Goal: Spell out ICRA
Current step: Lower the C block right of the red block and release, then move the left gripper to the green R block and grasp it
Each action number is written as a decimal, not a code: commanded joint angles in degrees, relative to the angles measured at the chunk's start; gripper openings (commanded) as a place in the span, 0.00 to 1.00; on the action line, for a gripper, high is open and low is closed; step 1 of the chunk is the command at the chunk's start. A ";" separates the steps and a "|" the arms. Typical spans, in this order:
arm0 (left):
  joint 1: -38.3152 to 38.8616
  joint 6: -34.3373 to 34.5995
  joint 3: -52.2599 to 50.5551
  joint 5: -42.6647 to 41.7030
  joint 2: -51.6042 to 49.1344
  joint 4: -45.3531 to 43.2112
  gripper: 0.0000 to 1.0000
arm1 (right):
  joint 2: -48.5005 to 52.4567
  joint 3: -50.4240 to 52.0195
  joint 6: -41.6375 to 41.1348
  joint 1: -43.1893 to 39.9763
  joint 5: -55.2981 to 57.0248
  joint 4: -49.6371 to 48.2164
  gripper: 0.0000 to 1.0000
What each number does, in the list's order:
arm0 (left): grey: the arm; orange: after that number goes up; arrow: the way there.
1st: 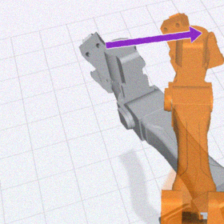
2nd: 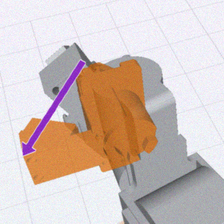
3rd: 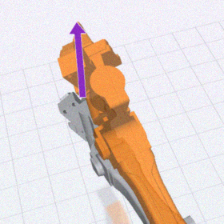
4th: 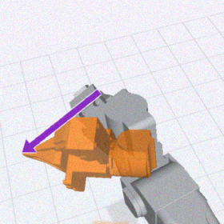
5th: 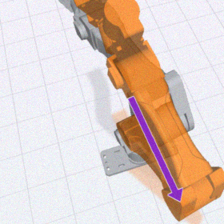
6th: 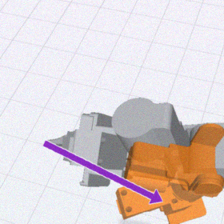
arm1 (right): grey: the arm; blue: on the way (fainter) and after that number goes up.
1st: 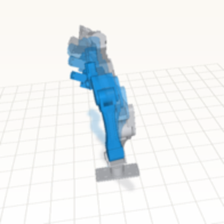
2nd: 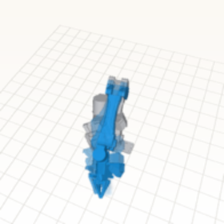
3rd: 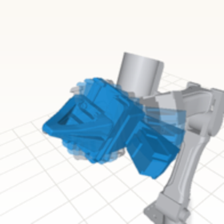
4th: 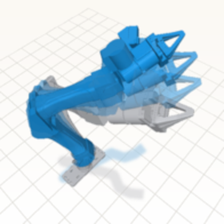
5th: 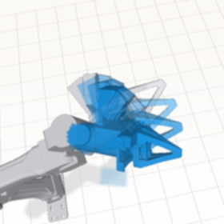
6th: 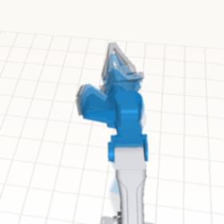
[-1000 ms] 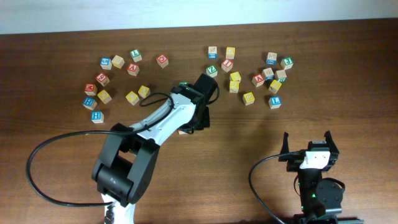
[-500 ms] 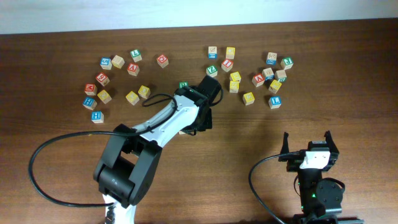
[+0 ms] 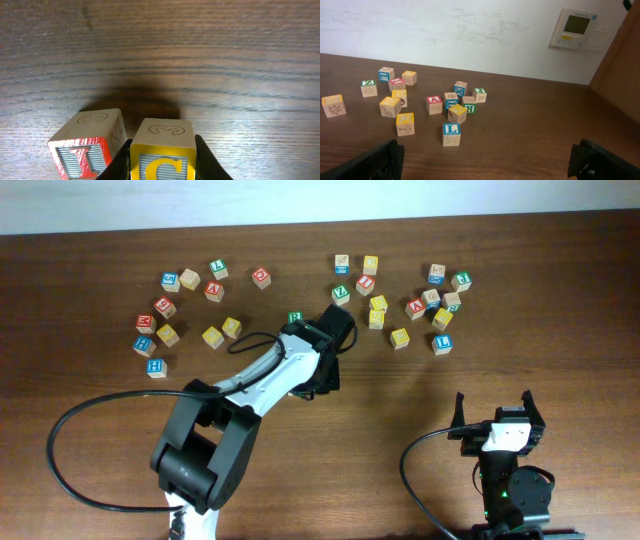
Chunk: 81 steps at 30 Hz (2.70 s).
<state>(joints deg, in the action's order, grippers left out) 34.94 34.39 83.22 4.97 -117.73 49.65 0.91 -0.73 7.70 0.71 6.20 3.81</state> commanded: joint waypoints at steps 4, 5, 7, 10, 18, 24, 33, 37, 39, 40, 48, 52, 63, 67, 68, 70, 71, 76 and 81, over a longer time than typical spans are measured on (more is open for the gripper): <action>0.33 0.79 -0.81 2.36 0.11 -1.01 0.22 | -0.44 0.42 0.00 -0.42 0.48 0.24 0.98; 0.33 0.79 -0.81 2.36 0.11 -0.98 0.23 | -0.44 0.42 0.00 -0.42 0.48 0.24 0.98; 0.33 0.79 -0.81 2.34 0.11 -1.03 0.25 | -0.44 0.42 0.00 -0.42 0.48 0.24 0.98; 0.33 0.79 -0.81 0.81 0.11 -1.01 0.27 | -0.44 0.42 0.00 -0.42 0.48 0.24 0.98; 0.33 0.76 -0.79 0.63 0.11 -0.96 0.28 | -0.44 0.42 0.00 -0.42 0.50 0.24 0.98; 0.31 0.76 -0.76 0.63 0.13 -0.72 0.33 | -0.44 0.42 0.00 -0.42 0.48 0.24 0.98; 0.31 -0.83 3.78 0.66 0.13 2.49 0.28 | -0.44 0.42 0.00 -0.42 0.48 0.24 0.98; 0.31 -1.27 6.14 0.66 0.13 3.85 0.29 | -0.44 0.42 0.00 -0.42 0.48 0.24 0.98; 0.31 -1.27 7.28 0.68 0.13 4.98 0.29 | -0.44 0.42 0.00 -0.42 0.48 0.24 0.98; 0.26 -1.27 8.50 0.74 0.13 6.32 0.31 | -0.44 0.42 0.00 -0.42 0.50 0.24 0.98; -1.31 -1.49 21.70 9.44 0.13 17.29 0.38 | -0.44 0.42 0.00 -0.42 0.48 0.24 0.98; -8.61 -3.02 32.89 9.42 0.13 23.82 0.40 | -0.44 0.42 0.00 -0.42 0.48 0.24 0.98; -25.68 -3.17 35.69 7.48 0.11 26.67 0.99 | -0.44 0.42 0.00 -0.42 0.48 0.24 0.98; -25.83 -3.26 35.65 4.22 0.11 24.55 1.00 | -0.44 0.42 0.00 -0.42 0.48 0.24 0.98; -25.83 -6.86 35.58 0.24 0.11 22.86 0.96 | -0.44 0.42 0.00 -0.42 0.48 0.24 0.98; -25.57 -15.50 35.30 -8.37 0.11 18.60 0.95 | -0.44 0.42 0.00 -0.42 0.48 0.24 0.98; -25.20 -16.00 35.15 -10.45 0.09 17.05 0.91 | -0.44 0.42 0.00 -0.42 0.48 0.24 0.99; -22.34 -15.87 34.99 -10.56 -0.57 15.91 0.86 | -0.44 0.42 0.00 -0.42 0.48 0.24 0.98; -18.80 -15.85 34.99 -8.68 -3.50 16.59 0.85 | -0.44 0.42 0.00 -0.42 0.48 0.24 0.98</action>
<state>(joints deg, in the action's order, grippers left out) 15.38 19.42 118.08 -4.27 -118.34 65.71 0.91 -0.73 7.68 0.71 6.20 3.81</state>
